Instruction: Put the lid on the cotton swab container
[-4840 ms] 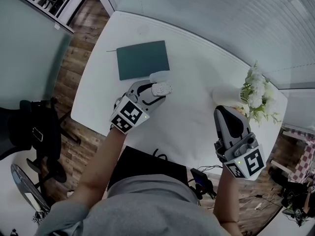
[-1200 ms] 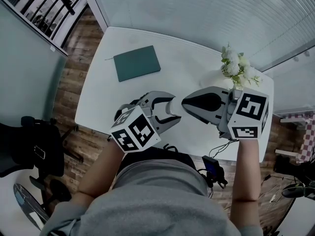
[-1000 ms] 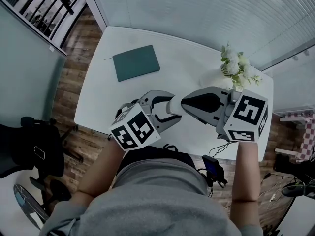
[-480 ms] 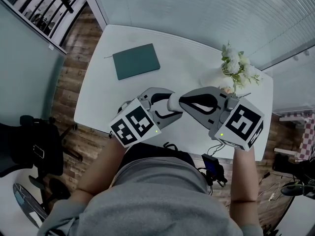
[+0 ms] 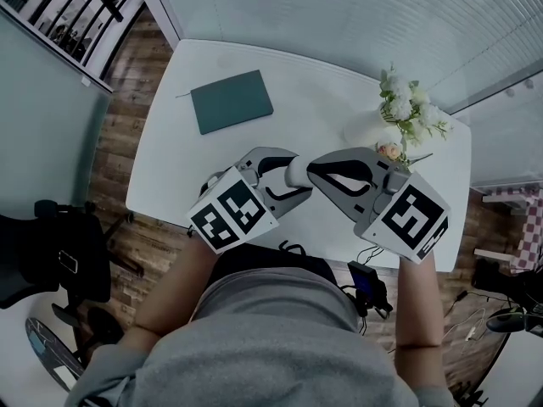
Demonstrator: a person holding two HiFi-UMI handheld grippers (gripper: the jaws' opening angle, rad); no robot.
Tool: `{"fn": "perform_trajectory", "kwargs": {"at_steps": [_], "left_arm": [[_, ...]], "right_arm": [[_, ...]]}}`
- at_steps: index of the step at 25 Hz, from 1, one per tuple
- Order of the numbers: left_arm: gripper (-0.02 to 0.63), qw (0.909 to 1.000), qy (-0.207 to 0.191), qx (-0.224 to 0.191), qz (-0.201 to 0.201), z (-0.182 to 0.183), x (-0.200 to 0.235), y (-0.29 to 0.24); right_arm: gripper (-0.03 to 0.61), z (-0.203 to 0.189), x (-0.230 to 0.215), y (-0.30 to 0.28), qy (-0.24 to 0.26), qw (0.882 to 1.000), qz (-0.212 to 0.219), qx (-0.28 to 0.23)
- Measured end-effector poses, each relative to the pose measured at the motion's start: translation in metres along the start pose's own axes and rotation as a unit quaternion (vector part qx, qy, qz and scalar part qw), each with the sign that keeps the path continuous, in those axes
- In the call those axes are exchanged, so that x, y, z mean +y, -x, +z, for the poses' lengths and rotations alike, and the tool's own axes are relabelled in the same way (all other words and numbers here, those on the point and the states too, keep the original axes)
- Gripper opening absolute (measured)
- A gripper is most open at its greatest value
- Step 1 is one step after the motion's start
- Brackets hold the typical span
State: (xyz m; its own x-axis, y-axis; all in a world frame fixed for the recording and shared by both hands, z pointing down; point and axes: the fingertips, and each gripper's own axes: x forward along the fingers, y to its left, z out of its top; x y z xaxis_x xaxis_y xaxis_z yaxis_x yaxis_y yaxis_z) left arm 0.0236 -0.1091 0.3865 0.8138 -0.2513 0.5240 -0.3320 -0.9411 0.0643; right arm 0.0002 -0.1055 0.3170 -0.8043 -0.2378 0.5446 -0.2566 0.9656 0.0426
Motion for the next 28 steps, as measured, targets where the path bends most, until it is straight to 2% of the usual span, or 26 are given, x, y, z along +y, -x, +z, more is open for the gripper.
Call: {"fn": "perform_trajectory", "kwargs": {"at_steps": [4,9,14,16,22,28], "left_arm": [[0.225,0.9997,-0.012,0.016,0.011,-0.006,0.003,-0.001],[0.225,0.9998,-0.009,0.009,0.014,-0.003,0.005,-0.001],[0.225,0.9993,-0.023,0.016,0.025,0.000,0.005,-0.003],[0.225,0.9995,-0.017,0.008,0.027,0.002,0.007,-0.003],[0.225,0.9987,-0.013,-0.007,0.048,0.001,0.020,0.006],[0.225,0.9974,-0.010,-0.021,0.069,0.005,0.029,0.014]], "right_arm": [[0.021,-0.003,-0.002,-0.001,-0.003,1.000,-0.003,-0.006],[0.023,0.001,-0.009,0.001,-0.028,0.998,-0.009,-0.054],[0.023,0.000,-0.011,0.005,-0.031,0.998,-0.025,-0.052],[0.023,0.002,-0.015,0.006,-0.043,0.996,-0.030,-0.069],[0.023,0.015,-0.033,0.025,-0.105,0.980,-0.053,-0.158],[0.023,0.012,-0.046,0.047,-0.107,0.969,-0.101,-0.197]]}}
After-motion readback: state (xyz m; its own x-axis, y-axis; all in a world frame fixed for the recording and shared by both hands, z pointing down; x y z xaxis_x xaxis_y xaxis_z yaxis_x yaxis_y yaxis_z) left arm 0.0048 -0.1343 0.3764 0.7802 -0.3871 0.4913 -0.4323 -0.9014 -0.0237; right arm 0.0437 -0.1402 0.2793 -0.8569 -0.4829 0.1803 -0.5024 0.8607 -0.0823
